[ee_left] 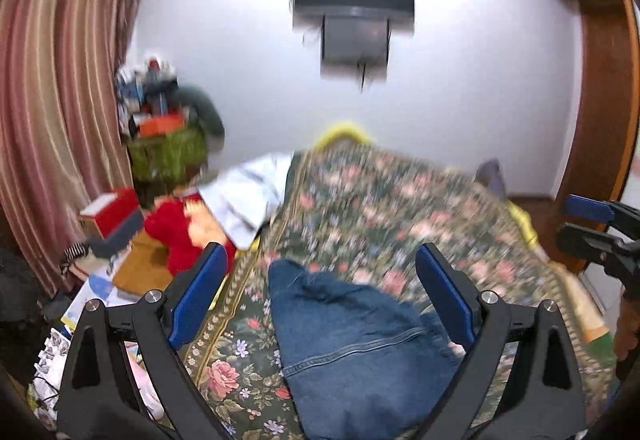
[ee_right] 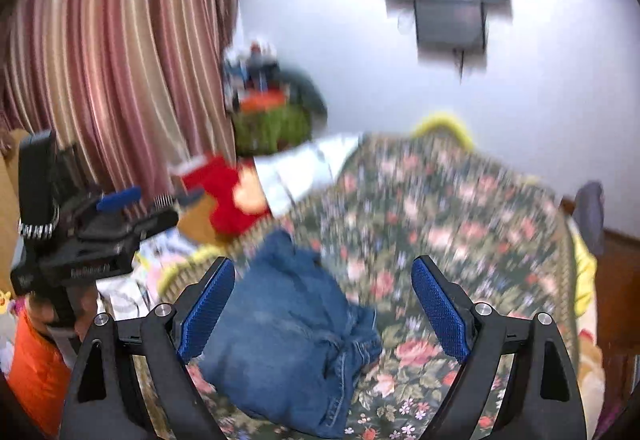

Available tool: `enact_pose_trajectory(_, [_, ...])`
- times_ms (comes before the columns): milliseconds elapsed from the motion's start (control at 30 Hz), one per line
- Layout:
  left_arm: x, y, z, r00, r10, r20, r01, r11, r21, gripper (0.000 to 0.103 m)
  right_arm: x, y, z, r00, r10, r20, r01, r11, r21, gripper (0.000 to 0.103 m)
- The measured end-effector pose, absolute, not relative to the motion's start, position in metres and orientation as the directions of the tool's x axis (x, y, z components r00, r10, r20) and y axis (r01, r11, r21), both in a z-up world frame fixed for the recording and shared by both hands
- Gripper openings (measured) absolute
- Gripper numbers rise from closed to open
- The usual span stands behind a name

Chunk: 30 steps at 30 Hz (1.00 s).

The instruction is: Fold large clothes

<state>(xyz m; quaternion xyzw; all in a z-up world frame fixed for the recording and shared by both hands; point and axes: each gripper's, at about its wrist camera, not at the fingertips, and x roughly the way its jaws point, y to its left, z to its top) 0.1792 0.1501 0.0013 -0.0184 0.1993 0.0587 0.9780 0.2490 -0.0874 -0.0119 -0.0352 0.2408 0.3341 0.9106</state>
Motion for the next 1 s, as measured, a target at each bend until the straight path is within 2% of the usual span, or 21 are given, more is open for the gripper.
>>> enact_pose_trajectory(167, [0.118,0.135,0.023,0.95,0.122,-0.288,-0.138,0.99,-0.035,0.096,0.183,-0.111,0.026,0.714,0.625,-0.317,-0.625,0.772,0.115,0.089])
enact_pose_trajectory(333, [0.076,0.12,0.022,0.958,0.149,-0.246,-0.164,0.986,-0.039,0.096,0.132,-0.116,0.031,0.744,0.614,-0.265,-0.616,0.783,0.084,0.089])
enact_pose_trajectory(500, [0.058,0.109,0.013,0.954,0.175,-0.245,-0.187,0.982,-0.026,0.097,0.1,-0.118,0.024,0.762,0.595,-0.256,-0.599,0.798,0.074,0.09])
enact_pose_trajectory(533, [0.057,0.109,0.013,0.953,0.174,-0.25,-0.187,0.982,-0.028,0.098,0.097,-0.119,0.022,0.756,0.599,-0.262,-0.601,0.795,0.084,0.094])
enact_pose_trajectory(567, [0.056,0.108,0.012,0.951,0.175,-0.254,-0.188,0.982,-0.03,0.1,0.095,-0.12,0.02,0.749,0.605,-0.271,-0.603,0.791,0.102,0.103])
enact_pose_trajectory(1000, [0.042,0.104,0.008,0.952,0.175,-0.252,-0.193,0.98,-0.047,0.102,0.077,-0.129,0.012,0.76,0.585,-0.284,-0.58,0.807,0.111,0.103])
